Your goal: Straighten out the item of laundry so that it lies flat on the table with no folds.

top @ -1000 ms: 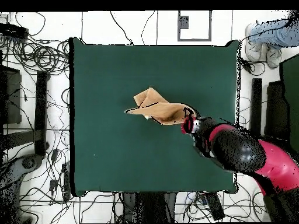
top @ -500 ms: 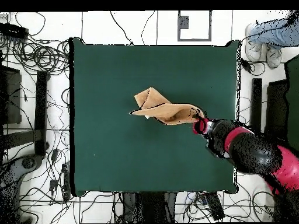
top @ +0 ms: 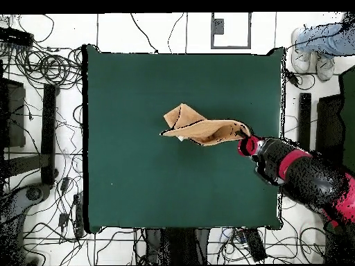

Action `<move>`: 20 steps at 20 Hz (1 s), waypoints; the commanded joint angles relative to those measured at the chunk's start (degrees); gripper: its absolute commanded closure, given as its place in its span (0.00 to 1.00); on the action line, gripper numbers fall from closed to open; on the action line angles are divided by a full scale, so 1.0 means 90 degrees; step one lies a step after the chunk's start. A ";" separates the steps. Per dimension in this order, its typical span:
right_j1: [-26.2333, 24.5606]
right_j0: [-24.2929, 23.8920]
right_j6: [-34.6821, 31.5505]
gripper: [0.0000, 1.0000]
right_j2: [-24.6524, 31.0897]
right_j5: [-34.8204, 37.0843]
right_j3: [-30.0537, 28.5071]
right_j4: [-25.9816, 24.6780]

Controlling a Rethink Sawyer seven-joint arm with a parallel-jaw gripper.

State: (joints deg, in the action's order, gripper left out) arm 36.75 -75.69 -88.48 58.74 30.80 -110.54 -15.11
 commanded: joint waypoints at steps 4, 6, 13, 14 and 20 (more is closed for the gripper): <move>-0.1421 -0.0237 0.1548 1.00 0.0086 0.0505 0.0917 -0.0695; -0.1747 -0.0351 0.1566 1.00 0.0036 0.0485 0.1043 -0.0802; -0.1858 -0.0405 0.1629 1.00 0.0174 0.1094 0.1396 -0.0905; -0.1825 -0.0396 0.1551 1.00 0.0191 0.1130 0.1413 -0.0895; -0.2201 -0.0610 0.1448 1.00 0.0177 0.0848 0.1634 -0.1018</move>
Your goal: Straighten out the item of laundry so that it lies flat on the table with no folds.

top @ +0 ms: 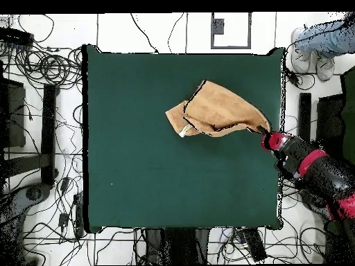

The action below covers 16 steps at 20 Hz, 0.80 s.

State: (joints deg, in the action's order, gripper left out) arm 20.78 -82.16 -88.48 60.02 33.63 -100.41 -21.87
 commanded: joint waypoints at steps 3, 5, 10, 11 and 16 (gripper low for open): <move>-0.0747 0.0060 0.1762 1.00 -0.0054 0.0611 0.0875 -0.0378; -0.0972 -0.0002 0.2032 1.00 -0.0075 0.0715 0.1106 -0.0462; -0.1381 -0.0190 0.2467 1.00 0.0032 0.0942 0.1389 -0.0585; -0.1419 -0.0212 0.2498 1.00 0.0060 0.0969 0.1412 -0.0612; -0.1655 -0.0334 0.3145 1.00 0.0204 0.1268 0.1554 -0.0816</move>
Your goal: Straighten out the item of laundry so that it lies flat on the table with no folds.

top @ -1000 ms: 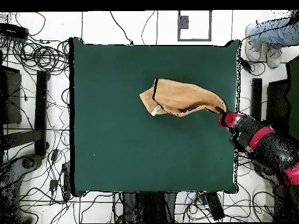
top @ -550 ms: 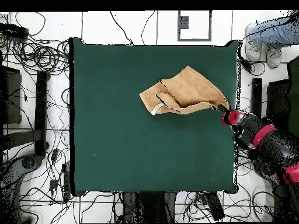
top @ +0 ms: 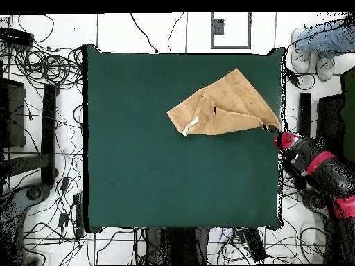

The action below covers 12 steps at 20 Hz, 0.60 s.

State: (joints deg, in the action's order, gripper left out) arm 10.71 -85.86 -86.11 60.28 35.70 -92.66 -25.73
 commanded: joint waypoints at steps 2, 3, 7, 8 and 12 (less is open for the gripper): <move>-0.0463 0.0146 0.3034 1.00 0.0104 0.1311 0.0787 -0.0455; -0.0387 0.0202 0.3071 1.00 0.0064 0.1444 0.0832 -0.0502; -0.0053 0.0431 0.3248 1.00 -0.0162 0.1934 0.0968 -0.0774; 0.0002 0.0480 0.3229 1.00 -0.0221 0.2010 0.0973 -0.0808; 0.0059 0.0603 0.3431 1.00 -0.0326 0.2530 0.1085 -0.0872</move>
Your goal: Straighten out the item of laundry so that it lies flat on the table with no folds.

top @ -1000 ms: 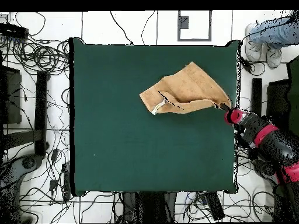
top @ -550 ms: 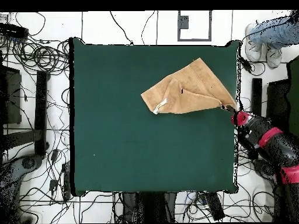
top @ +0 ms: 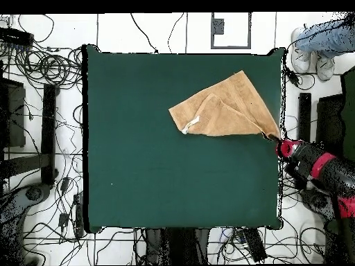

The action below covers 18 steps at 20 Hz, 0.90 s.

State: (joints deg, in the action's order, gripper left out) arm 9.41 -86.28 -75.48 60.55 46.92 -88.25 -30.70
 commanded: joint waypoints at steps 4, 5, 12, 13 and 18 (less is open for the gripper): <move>0.0219 0.0682 0.2340 1.00 -0.0384 0.1312 0.0592 -0.0466; 0.0232 0.0685 0.2325 1.00 -0.0384 0.1306 0.0582 -0.0491; 0.0315 0.0740 0.2356 1.00 -0.0419 0.1325 0.0566 -0.0676; 0.0344 0.0762 0.2394 1.00 -0.0437 0.1356 0.0572 -0.0723; 0.0437 0.0847 0.2539 1.00 -0.0486 0.1505 0.0592 -0.0879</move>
State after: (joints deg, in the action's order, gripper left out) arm 13.94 -83.30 -71.63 60.42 52.87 -85.76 -35.96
